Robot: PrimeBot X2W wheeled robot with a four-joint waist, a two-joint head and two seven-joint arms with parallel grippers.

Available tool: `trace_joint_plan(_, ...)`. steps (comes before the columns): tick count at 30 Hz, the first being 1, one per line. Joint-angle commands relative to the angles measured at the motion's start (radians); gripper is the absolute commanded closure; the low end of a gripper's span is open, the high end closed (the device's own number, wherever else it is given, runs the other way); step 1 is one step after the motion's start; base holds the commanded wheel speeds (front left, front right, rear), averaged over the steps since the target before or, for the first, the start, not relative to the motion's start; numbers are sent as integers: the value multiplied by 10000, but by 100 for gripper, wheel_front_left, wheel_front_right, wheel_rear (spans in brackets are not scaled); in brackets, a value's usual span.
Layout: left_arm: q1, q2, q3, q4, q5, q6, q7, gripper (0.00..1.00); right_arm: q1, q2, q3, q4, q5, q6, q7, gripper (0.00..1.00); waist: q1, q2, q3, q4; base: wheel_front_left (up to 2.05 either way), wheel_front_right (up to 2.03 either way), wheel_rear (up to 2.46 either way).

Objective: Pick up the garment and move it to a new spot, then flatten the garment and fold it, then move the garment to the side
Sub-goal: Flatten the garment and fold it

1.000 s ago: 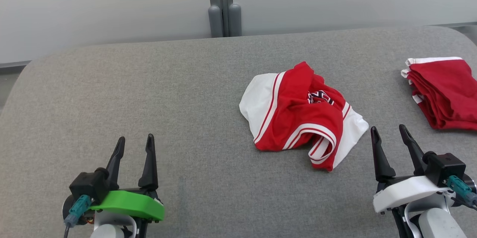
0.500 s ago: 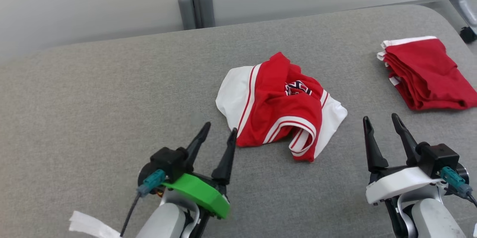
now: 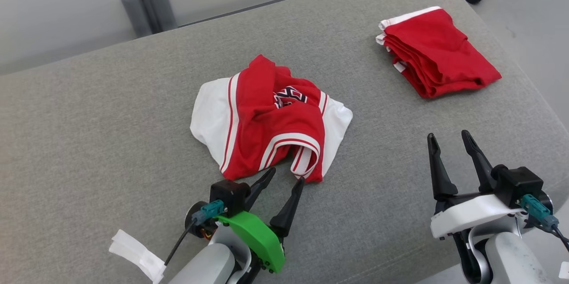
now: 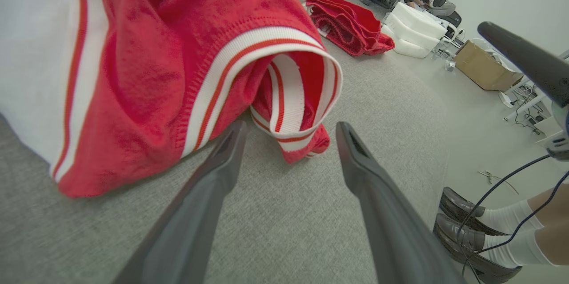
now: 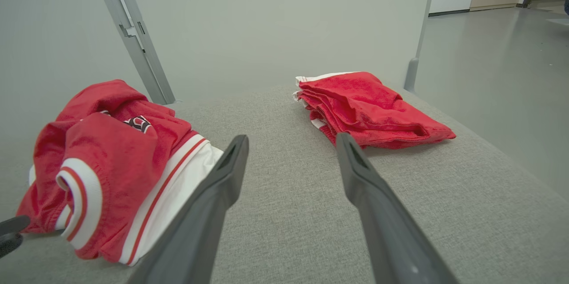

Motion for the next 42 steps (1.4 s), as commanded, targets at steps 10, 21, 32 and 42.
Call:
trace_joint_plan(10,-1002,-76,-602,1569,-216,-46,-67,0,-145,130,58,-36,7,-16,-26,0,0,0,428,-781,0,0,0)
trace_joint_plan(21,-1776,-242,-975,2480,-983,-46,-67,0,-260,51,183,-4,-54,-16,-26,0,0,0,344,-927,0,0,0)
trace_joint_plan(32,-2044,-248,-1684,2330,-1844,71,-60,100,-256,-64,264,57,-60,-17,-26,0,0,0,196,-1050,0,0,0)
trace_joint_plan(42,-2684,-245,38,121,-1520,179,-60,100,-86,-78,54,38,-84,-16,-26,0,0,0,57,-830,0,0,0)
